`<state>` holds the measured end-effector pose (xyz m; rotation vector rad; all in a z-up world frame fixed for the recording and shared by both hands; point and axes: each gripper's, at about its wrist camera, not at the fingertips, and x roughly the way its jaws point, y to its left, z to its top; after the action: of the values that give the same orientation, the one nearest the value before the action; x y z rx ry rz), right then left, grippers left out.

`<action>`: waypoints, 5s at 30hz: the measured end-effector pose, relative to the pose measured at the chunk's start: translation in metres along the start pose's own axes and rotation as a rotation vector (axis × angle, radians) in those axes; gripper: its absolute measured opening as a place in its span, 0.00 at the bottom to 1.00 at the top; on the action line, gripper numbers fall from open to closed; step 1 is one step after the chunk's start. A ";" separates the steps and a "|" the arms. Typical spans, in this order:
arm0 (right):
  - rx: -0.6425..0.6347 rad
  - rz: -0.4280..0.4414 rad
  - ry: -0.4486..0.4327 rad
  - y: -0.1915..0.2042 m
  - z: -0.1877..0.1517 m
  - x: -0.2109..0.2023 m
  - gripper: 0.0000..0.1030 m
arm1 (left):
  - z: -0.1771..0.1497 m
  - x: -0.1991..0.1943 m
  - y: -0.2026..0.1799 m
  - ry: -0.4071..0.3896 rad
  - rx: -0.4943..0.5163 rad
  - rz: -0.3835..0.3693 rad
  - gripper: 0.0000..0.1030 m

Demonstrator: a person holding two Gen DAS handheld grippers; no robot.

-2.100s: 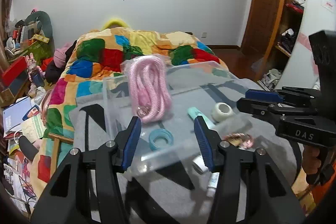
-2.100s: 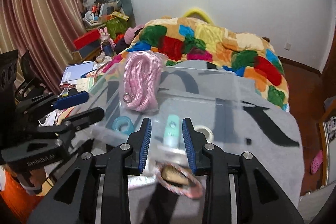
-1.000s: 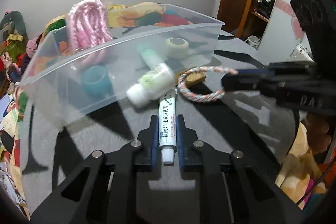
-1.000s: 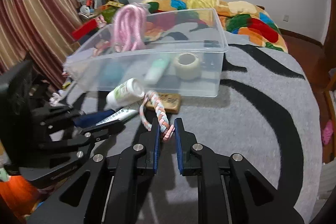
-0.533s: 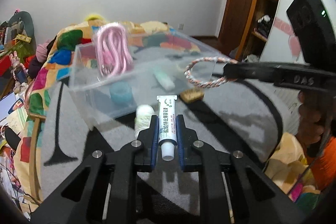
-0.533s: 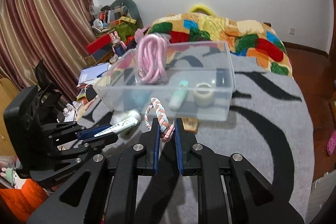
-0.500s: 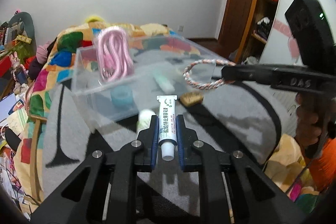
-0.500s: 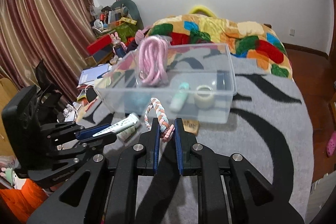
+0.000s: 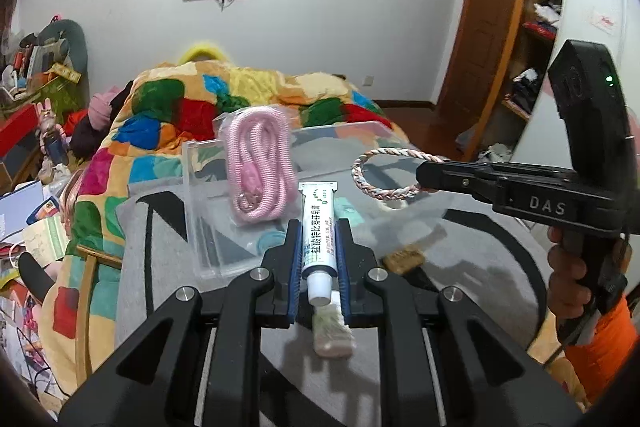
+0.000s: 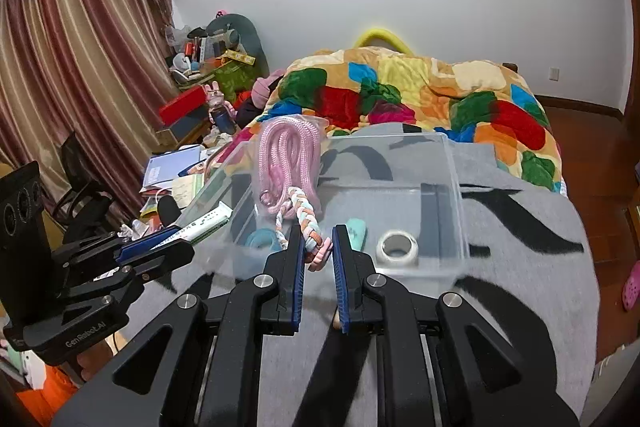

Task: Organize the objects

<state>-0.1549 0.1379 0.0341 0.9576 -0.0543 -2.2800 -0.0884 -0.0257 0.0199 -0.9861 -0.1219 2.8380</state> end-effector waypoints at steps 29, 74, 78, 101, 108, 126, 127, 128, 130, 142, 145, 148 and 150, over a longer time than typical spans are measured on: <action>-0.129 -0.077 0.073 0.020 -0.007 0.016 0.20 | 0.013 0.008 -0.003 0.019 0.026 0.015 0.15; -0.094 -0.139 0.186 0.005 -0.071 0.039 0.38 | -0.052 0.016 -0.017 0.116 -0.020 -0.036 0.28; -0.104 -0.116 0.143 0.012 -0.067 0.023 0.38 | -0.040 0.002 -0.017 0.069 -0.019 -0.040 0.28; -0.089 -0.134 -0.009 0.020 0.005 0.017 0.38 | 0.046 -0.005 0.005 -0.104 -0.038 0.022 0.28; -0.053 -0.134 0.059 0.007 0.004 0.047 0.38 | 0.033 0.038 0.025 0.004 -0.094 0.041 0.28; -0.116 -0.133 0.065 0.018 -0.001 0.042 0.41 | 0.018 0.040 0.009 0.030 -0.034 0.050 0.30; -0.122 -0.134 0.056 0.019 -0.002 0.037 0.41 | 0.017 0.035 0.009 0.020 -0.032 0.051 0.32; -0.127 -0.134 0.048 0.020 -0.004 0.033 0.41 | 0.016 0.032 0.008 0.013 -0.032 0.052 0.35; -0.132 -0.130 0.032 0.022 -0.006 0.024 0.42 | 0.013 0.023 0.008 -0.003 -0.028 0.051 0.41; -0.093 -0.105 -0.046 0.017 -0.031 -0.012 0.59 | -0.020 0.000 -0.003 -0.047 -0.041 0.062 0.65; -0.073 -0.105 -0.055 0.013 -0.037 -0.015 0.61 | -0.025 -0.001 -0.006 -0.049 -0.050 0.052 0.67; -0.063 -0.097 -0.049 0.009 -0.044 -0.015 0.61 | -0.028 0.001 -0.010 -0.043 -0.044 0.062 0.67; -0.073 -0.120 -0.050 0.009 -0.049 -0.014 0.61 | -0.031 0.003 -0.012 -0.042 -0.040 0.067 0.67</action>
<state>-0.1106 0.1491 0.0096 0.8868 0.0666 -2.3987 -0.0701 -0.0125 -0.0043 -0.9569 -0.1541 2.9288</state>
